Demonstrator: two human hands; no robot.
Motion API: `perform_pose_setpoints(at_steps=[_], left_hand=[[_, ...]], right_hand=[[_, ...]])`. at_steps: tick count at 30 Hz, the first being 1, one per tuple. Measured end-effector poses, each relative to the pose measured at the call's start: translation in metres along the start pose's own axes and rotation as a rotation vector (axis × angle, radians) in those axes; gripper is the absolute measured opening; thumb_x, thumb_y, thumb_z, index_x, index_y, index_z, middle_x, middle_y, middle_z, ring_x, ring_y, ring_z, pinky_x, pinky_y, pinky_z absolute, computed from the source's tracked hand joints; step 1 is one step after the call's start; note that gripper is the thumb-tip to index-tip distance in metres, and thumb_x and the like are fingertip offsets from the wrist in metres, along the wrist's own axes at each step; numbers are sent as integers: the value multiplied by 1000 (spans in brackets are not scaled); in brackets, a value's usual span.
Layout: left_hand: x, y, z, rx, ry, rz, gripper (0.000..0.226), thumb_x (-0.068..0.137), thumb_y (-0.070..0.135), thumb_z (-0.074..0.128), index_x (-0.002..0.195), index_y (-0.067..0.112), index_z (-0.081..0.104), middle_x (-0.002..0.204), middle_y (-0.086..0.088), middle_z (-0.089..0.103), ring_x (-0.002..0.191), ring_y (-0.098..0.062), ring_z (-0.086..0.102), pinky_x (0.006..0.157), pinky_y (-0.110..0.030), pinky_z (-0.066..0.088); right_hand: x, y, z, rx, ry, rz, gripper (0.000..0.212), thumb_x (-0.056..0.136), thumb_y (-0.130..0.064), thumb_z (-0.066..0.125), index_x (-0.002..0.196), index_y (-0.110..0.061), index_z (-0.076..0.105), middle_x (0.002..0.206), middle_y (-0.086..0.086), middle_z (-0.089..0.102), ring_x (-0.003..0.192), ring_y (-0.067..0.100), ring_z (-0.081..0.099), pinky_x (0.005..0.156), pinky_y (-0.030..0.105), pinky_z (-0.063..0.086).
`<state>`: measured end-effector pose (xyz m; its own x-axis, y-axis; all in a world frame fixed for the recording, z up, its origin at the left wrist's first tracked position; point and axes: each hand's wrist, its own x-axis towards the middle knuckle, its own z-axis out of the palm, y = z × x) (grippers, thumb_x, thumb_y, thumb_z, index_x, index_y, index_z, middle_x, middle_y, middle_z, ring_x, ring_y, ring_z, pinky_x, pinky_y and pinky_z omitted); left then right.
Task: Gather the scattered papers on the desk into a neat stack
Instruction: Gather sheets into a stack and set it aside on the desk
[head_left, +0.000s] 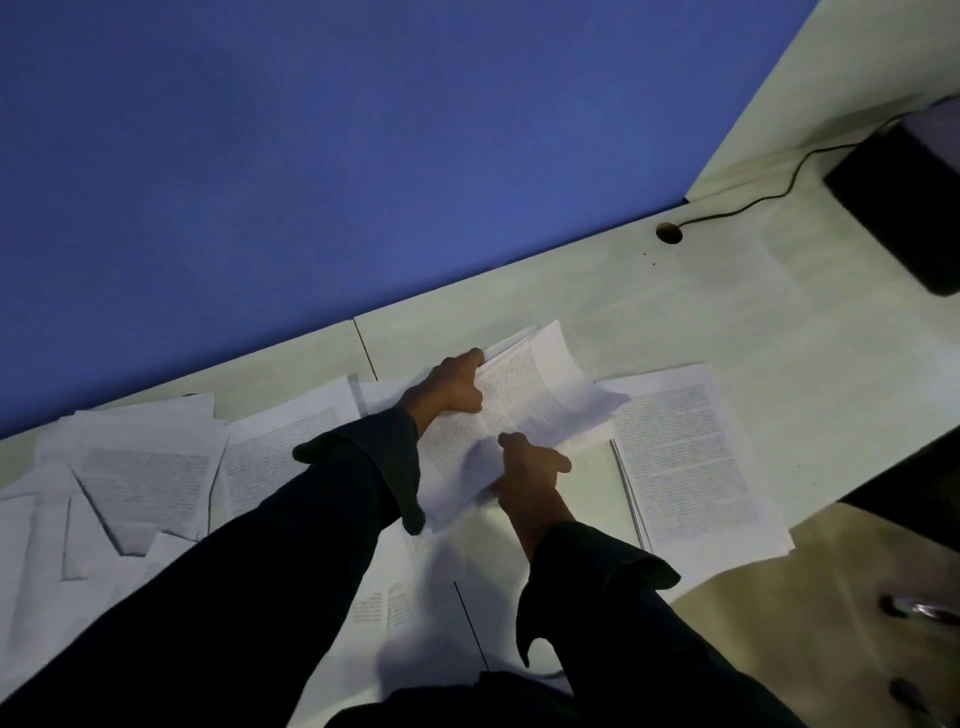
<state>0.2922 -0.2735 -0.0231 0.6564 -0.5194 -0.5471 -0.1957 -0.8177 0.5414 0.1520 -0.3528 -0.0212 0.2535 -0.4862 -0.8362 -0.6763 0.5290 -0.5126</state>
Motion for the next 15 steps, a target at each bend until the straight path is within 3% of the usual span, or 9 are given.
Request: perform_pose_setpoints(at_steps=[2, 4, 6, 8, 10, 12, 15], left_hand=[[-7, 2, -22, -164, 7, 47, 64, 83, 10, 79, 136, 13, 44, 134, -12, 56, 121, -32, 57, 98, -40, 51], [-21, 2, -48, -352, -36, 73, 64, 82, 10, 81, 133, 17, 44, 127, -6, 59, 116, -27, 60, 89, -37, 53], [-38, -3, -71, -545, -95, 89, 65, 81, 16, 84, 130, 30, 44, 121, 6, 61, 109, -17, 63, 81, -32, 54], [-57, -13, -82, -677, -98, 105, 65, 82, 23, 84, 131, 40, 47, 122, 13, 65, 105, -10, 69, 76, -24, 57], [-72, -28, -82, -751, -94, 64, 72, 78, 23, 87, 137, 40, 49, 127, 8, 67, 112, -17, 69, 84, -33, 60], [-83, -49, -72, -778, -100, -15, 81, 67, 27, 93, 136, 40, 54, 131, 0, 67, 119, -30, 65, 97, -51, 55], [-109, -67, -54, -875, -151, -86, 80, 65, 28, 94, 137, 33, 57, 131, -4, 68, 120, -34, 64, 101, -55, 51]], right_hand=[[-3, -1, -12, 109, -31, -71, 80, 90, -25, 79, 152, -1, 35, 150, 21, 50, 134, 41, 53, 104, 44, 47], [-3, -6, -21, 157, -128, -156, 62, 96, -28, 73, 147, -4, 47, 147, 16, 55, 130, 36, 56, 102, 39, 51], [4, -14, -33, 183, -356, -204, 45, 105, -29, 60, 146, -10, 53, 151, 16, 54, 136, 36, 53, 117, 53, 41], [7, -16, -44, 309, -663, -211, 50, 105, -26, 58, 151, -9, 48, 152, 21, 52, 139, 41, 51, 117, 62, 37], [2, -23, -52, 277, -818, -233, 57, 98, -15, 68, 151, -9, 49, 148, 20, 57, 137, 40, 54, 115, 61, 40], [-5, -32, -52, 132, -828, -278, 65, 84, -1, 81, 144, -7, 57, 141, 18, 64, 131, 39, 60, 111, 61, 45], [-21, -41, -44, -82, -870, -373, 64, 74, 9, 84, 134, -5, 66, 133, 16, 70, 123, 36, 66, 104, 55, 53]])
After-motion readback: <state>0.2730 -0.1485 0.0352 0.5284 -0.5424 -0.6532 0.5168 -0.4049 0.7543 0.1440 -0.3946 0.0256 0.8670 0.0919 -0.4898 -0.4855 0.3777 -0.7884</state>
